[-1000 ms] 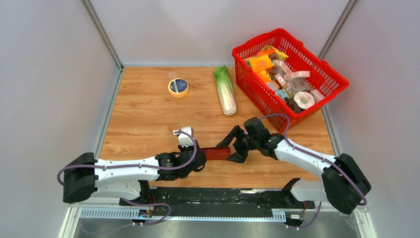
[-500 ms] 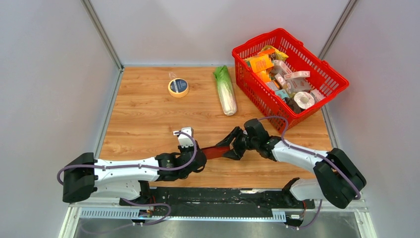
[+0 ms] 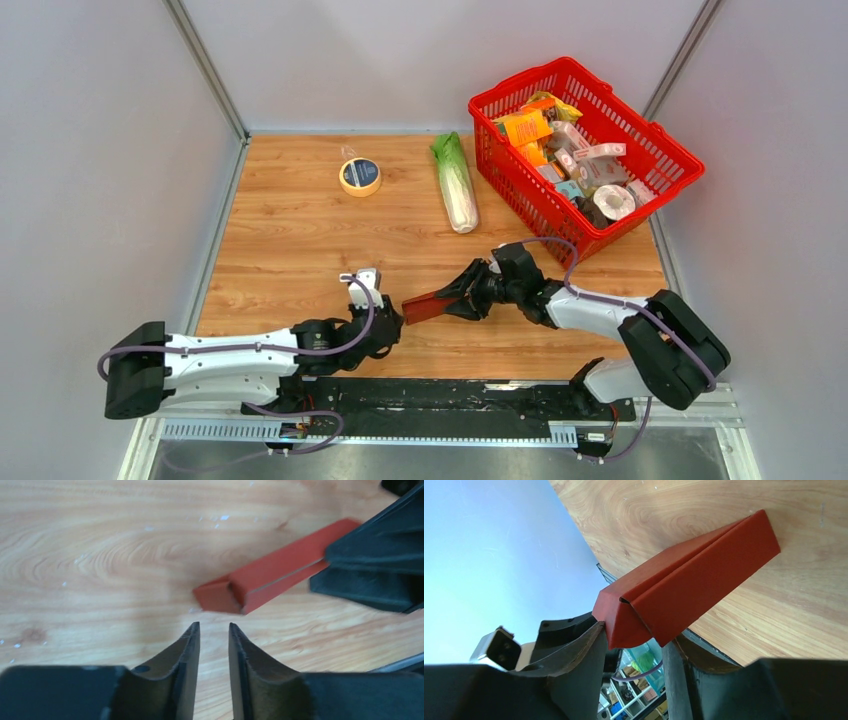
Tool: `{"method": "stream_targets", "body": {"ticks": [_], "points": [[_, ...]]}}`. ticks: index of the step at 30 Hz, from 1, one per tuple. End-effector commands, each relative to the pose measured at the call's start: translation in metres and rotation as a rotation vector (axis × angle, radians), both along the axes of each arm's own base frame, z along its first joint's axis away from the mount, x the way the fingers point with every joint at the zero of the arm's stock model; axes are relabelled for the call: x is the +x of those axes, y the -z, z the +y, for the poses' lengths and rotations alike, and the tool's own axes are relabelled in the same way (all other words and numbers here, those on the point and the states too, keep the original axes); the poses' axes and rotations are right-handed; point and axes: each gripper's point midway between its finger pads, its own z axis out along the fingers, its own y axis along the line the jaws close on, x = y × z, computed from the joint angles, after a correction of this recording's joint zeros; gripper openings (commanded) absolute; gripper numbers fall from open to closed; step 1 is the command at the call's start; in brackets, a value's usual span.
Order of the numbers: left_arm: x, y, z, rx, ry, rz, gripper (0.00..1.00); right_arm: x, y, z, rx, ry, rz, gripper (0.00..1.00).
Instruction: Fold the paper box
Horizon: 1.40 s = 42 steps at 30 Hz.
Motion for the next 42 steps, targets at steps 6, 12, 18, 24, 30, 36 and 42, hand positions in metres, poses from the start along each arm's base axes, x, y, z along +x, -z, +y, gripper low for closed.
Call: {"method": "stream_targets", "body": {"ticks": [6, 12, 18, 24, 30, 36, 42], "points": [[-0.022, -0.015, 0.016, 0.009, 0.178, -0.027, 0.44, -0.007, 0.043, -0.016, -0.109, 0.012, 0.073, 0.44], [-0.014, -0.057, 0.017, -0.124, 0.218, -0.093, 0.40, -0.008, 0.047, -0.021, -0.135, -0.003, 0.050, 0.42], [0.007, -0.078, -0.001, -0.172, 0.246, -0.111, 0.35, -0.008, 0.049, -0.023, -0.150, -0.016, 0.033, 0.38], [0.022, -0.080, -0.027, -0.161, 0.291, -0.092, 0.29, -0.007, 0.050, -0.022, -0.147, -0.024, 0.019, 0.31], [0.029, -0.065, -0.039, -0.145, 0.294, -0.067, 0.20, -0.004, 0.048, -0.023, -0.143, -0.028, 0.002, 0.25], [0.026, -0.049, -0.042, -0.161, 0.299, -0.027, 0.14, -0.002, 0.049, -0.025, -0.142, -0.028, -0.004, 0.21], [0.015, -0.035, -0.044, -0.226, 0.323, -0.002, 0.10, 0.000, 0.049, -0.024, -0.138, -0.032, -0.008, 0.20]]}}
